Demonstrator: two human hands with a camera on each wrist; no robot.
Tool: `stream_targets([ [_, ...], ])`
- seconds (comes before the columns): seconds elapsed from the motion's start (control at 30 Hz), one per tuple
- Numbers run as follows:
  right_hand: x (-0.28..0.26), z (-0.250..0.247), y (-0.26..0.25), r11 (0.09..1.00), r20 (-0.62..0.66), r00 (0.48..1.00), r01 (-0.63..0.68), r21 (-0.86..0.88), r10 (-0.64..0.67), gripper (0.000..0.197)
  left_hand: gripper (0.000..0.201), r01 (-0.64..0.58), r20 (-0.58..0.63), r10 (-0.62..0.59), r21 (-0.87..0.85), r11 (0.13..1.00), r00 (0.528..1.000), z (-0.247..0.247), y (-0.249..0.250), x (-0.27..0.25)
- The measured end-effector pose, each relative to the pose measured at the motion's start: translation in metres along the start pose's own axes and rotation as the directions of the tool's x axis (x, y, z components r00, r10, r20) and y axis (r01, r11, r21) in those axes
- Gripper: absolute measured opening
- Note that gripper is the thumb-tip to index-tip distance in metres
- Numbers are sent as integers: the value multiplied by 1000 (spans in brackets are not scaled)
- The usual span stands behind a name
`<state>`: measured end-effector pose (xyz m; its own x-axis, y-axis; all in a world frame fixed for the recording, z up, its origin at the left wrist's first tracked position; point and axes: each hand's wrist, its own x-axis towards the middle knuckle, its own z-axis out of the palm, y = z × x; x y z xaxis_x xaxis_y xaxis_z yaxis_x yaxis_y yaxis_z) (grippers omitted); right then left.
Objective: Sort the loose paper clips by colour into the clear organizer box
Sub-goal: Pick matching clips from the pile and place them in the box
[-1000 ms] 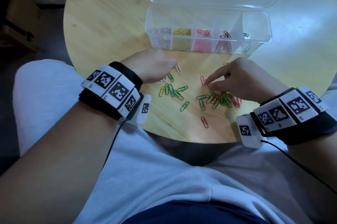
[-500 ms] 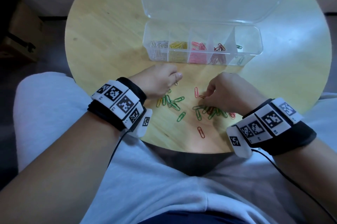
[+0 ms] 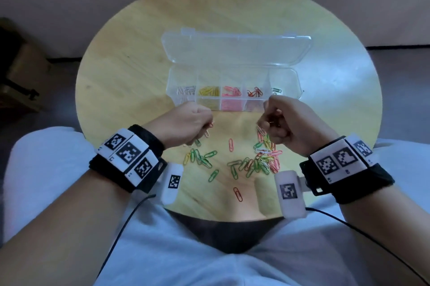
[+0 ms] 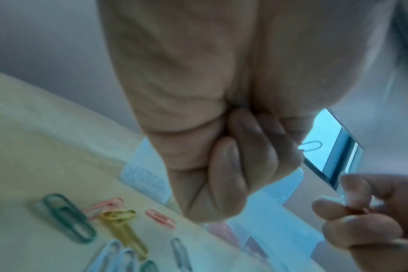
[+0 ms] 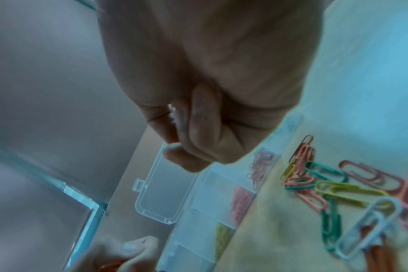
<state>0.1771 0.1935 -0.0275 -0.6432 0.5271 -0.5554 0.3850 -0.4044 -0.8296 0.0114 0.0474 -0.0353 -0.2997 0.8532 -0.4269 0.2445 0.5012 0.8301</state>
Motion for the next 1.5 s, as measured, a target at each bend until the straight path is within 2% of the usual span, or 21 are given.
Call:
stream_targets([
  [0.07,0,-3,-7,998,-43,998,50,44,-48,26,28,1,-14,-4,-196,981,1000,-4,8,0],
  [0.13,2,-5,-14,994,-93,991,99,52,-94,30,21,-8,-14,2,-408,913,1000,-6,17,-1],
  [0.2,6,-4,-24,992,-125,985,123,26,-119,29,22,-20,-13,15,-548,836,1000,-5,26,0],
  [0.33,20,4,-50,978,-199,959,189,-87,-203,24,26,26,30,-7,-688,725,1000,8,42,6],
  [0.4,27,8,-61,957,-215,939,235,-171,-269,19,25,44,41,-22,-706,706,999,16,50,11],
  [0.47,34,11,-65,916,-171,933,253,-311,-316,13,24,69,44,-53,-698,712,998,23,55,16],
  [0.53,35,12,-62,825,-74,949,228,-517,-308,9,24,104,54,-92,-676,729,994,27,59,20],
  [0.6,29,10,-58,771,-43,941,248,-587,-336,20,24,127,42,-131,-649,750,990,28,65,24],
  [0.67,20,2,-52,801,-95,898,330,-500,-430,22,24,126,-14,-168,-600,790,986,26,73,28],
  [0.73,12,-12,-41,838,-181,857,392,-379,-483,17,25,95,-106,-161,-463,881,981,26,83,32],
  [0.8,5,-26,-23,879,-240,856,395,-268,-458,12,26,56,-182,-99,-231,971,978,28,96,39],
  [0.83,3,-32,-15,901,-259,868,377,-213,-425,11,26,42,-194,-68,-135,990,979,30,102,43],
  [0.9,0,-42,-7,925,-278,883,348,-148,-377,11,24,36,-203,-41,-26,999,978,34,116,54],
  [0.97,-3,-47,-11,924,-284,879,371,-97,-383,10,22,50,-230,-48,2,999,972,39,127,65],
  [1.07,-6,-51,-23,896,-314,849,445,-14,-426,9,21,63,-271,-53,30,998,961,46,131,81],
  [1.17,-9,-52,-28,855,-311,811,518,-9,-495,8,20,75,-281,-47,90,993,959,53,122,89],
  [1.27,-15,-55,-29,819,-293,772,569,-78,-564,8,25,102,-271,-38,228,968,962,56,116,84],
  [1.37,-19,-59,-28,782,-280,731,597,-179,-622,9,14,25,-253,52,293,956,966,55,116,75],
  [1.43,-20,-61,-28,768,-229,734,600,-225,-640,10,24,-34,-276,124,310,950,953,51,117,64],
  [1.5,-21,-61,-26,762,-118,774,564,-317,-622,9,22,-104,-291,211,342,934,933,46,115,49],
])
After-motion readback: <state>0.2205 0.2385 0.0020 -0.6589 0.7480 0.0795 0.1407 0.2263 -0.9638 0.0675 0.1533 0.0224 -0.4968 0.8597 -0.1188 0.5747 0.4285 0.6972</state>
